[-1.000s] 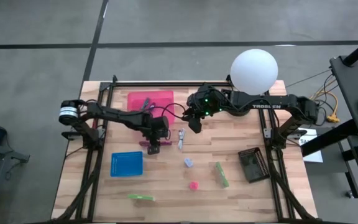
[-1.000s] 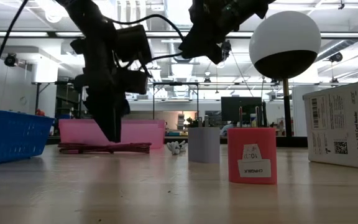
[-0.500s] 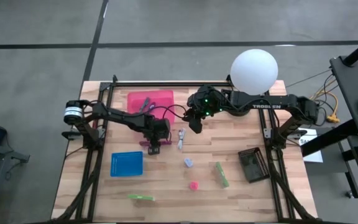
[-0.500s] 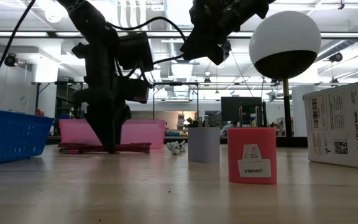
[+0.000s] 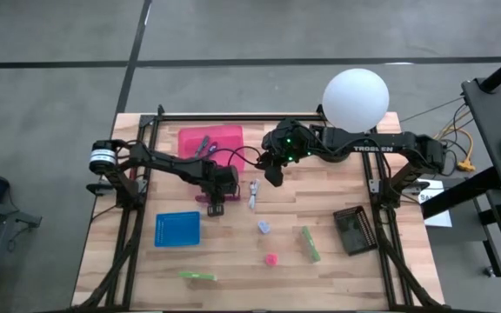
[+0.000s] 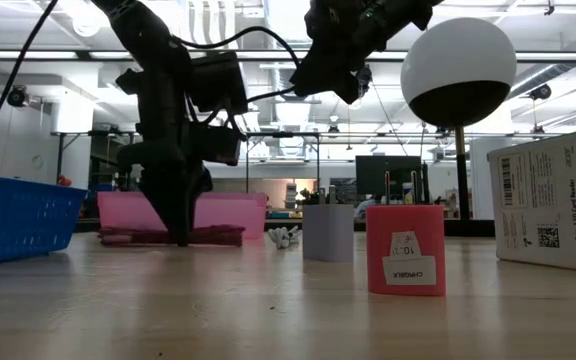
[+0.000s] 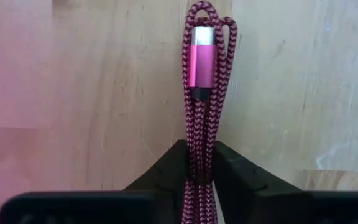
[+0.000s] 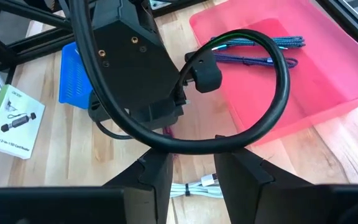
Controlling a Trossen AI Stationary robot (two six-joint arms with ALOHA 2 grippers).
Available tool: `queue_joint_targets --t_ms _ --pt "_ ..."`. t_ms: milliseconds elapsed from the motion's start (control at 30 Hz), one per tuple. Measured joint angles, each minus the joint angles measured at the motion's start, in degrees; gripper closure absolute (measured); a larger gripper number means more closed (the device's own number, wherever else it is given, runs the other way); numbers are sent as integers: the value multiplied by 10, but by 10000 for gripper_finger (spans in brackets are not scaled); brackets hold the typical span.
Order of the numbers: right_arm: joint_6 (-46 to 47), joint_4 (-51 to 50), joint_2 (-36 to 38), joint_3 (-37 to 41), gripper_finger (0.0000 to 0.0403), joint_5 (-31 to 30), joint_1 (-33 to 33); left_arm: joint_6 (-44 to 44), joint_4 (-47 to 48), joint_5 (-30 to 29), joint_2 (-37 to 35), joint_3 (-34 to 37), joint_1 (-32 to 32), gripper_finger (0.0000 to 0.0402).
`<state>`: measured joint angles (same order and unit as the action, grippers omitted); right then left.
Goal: Pick and place items into bin
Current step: Put the pink charger cable into the pink bin
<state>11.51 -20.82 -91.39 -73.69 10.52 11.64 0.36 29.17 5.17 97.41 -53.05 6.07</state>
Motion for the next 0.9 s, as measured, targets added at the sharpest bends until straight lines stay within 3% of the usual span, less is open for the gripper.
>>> queue_joint_targets --t_ms 167,433,767,900 --pt "-2 0 0 0 302 0 0 0 2 0 -3 0 0 390" --pt "-2 0 0 0 300 0 0 1 19 -1 -28 -4 0 389" --pt "-1 -10 0 0 311 0 1 20 -18 5 -147 -6 0 389" --pt "35 -40 0 0 317 -44 4 15 -66 5 -210 -1 0 389"
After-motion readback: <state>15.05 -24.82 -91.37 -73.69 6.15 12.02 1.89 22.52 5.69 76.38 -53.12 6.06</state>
